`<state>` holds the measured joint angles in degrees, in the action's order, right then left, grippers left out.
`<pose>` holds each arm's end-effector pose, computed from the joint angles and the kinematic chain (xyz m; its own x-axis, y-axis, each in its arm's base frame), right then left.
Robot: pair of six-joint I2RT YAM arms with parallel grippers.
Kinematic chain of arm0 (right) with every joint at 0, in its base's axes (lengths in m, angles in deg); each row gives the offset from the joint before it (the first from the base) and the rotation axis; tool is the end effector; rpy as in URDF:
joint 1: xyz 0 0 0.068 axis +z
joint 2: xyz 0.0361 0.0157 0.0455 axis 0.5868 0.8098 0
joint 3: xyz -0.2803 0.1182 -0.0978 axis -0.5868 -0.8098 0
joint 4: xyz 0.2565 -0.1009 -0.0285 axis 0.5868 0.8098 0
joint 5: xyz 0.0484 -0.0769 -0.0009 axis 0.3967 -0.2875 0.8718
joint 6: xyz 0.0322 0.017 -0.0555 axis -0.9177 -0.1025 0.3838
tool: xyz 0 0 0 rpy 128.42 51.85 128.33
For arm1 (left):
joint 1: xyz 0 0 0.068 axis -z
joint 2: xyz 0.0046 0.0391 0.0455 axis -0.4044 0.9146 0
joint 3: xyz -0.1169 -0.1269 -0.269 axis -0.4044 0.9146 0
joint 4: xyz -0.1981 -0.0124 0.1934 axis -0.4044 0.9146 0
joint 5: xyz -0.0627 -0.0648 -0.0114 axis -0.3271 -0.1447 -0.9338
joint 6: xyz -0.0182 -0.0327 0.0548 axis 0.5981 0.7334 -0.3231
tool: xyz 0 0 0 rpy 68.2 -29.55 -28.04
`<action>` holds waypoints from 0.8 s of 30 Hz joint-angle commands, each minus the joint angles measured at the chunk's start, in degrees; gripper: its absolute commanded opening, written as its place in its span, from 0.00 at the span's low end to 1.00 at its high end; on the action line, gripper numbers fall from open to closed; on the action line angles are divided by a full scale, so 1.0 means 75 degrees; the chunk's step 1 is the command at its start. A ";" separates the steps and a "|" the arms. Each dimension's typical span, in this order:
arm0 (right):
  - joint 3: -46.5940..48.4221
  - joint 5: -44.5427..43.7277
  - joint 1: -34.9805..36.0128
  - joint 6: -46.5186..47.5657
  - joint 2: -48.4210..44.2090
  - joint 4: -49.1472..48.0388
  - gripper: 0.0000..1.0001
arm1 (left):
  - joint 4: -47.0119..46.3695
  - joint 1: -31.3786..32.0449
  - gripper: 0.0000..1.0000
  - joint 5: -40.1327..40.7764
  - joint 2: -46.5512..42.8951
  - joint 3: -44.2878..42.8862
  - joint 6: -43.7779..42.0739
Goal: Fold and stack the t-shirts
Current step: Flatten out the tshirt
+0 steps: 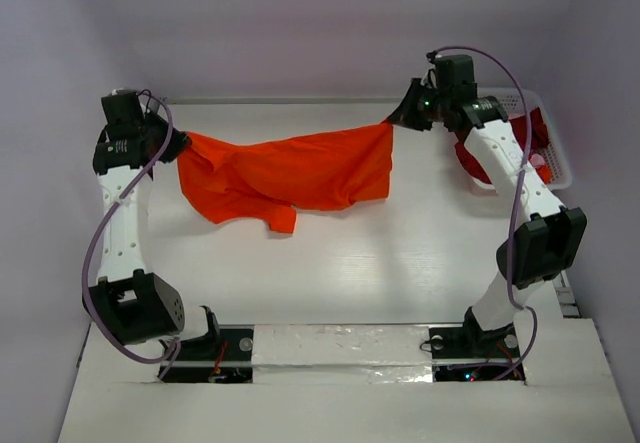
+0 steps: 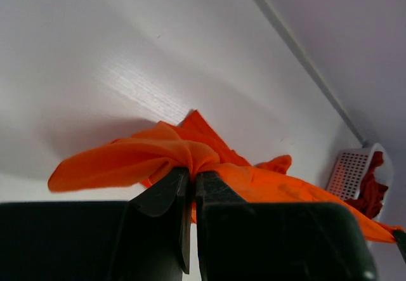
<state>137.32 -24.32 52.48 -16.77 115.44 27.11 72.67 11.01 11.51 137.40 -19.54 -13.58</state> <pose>0.3991 0.1320 0.4253 -0.7032 0.2834 -0.6520 -0.1447 0.8408 0.5216 0.3138 0.0586 0.4276 -0.4041 -0.6729 -0.6196 -0.3102 0.7380 -0.5993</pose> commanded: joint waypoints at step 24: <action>0.4955 0.2209 -0.1352 0.0426 0.2225 -0.0480 0.00 | -0.5423 0.0294 0.00 -0.3830 0.2404 -0.2500 0.2204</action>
<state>177.36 -10.92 42.34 -16.33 140.00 29.96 43.75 12.74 -10.65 160.59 -35.37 1.23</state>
